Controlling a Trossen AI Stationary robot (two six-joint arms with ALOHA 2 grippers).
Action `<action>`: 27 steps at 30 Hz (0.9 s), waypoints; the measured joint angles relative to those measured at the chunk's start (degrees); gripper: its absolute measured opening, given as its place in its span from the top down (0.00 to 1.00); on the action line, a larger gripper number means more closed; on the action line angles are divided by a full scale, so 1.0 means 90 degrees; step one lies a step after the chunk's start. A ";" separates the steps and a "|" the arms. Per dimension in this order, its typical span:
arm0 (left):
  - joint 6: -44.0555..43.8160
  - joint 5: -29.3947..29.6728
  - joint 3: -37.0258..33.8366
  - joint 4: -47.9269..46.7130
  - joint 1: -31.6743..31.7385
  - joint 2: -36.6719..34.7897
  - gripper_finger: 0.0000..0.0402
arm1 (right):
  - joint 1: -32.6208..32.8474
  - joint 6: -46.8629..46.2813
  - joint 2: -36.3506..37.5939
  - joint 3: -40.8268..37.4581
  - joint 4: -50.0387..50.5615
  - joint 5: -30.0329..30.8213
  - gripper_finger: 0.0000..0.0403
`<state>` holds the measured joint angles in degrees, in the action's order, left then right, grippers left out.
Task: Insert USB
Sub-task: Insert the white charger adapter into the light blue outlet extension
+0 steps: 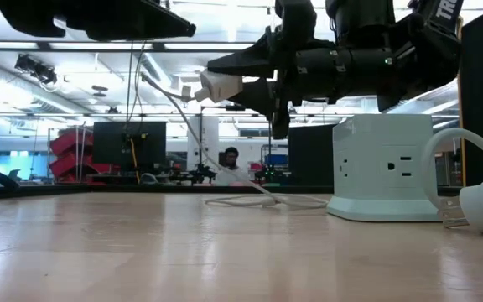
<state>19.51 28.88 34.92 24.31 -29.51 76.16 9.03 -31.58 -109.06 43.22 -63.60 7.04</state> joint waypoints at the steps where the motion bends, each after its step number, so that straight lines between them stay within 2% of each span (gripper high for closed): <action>1: 0.0121 -0.0001 0.0000 0.0016 -0.0055 0.0000 0.78 | -0.0001 -0.0031 -0.0001 -0.0003 0.0128 -0.0002 0.72; 4: 0.0696 0.0141 0.0000 0.0439 -0.0269 0.0000 0.71 | 0.0006 -0.0036 -0.0005 -0.0007 0.0273 -0.0009 0.72; 9: 0.1075 0.1547 0.0005 0.0765 -0.0513 -0.0005 0.63 | 0.0026 -0.0036 -0.0005 -0.0005 0.0231 0.0067 0.72; 11: 0.0956 0.1840 0.0004 0.0589 -0.0521 -0.0005 0.61 | 0.0029 -0.0038 -0.0005 -0.0005 0.0221 0.0084 0.72; 27: 0.0672 0.1891 0.0001 0.0343 -0.0130 -0.0005 0.45 | 0.0123 0.0022 -0.0005 -0.0005 -0.0391 0.0035 0.72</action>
<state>25.56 45.90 34.93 27.40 -30.68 76.12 10.14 -31.38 -109.10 43.18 -67.13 7.35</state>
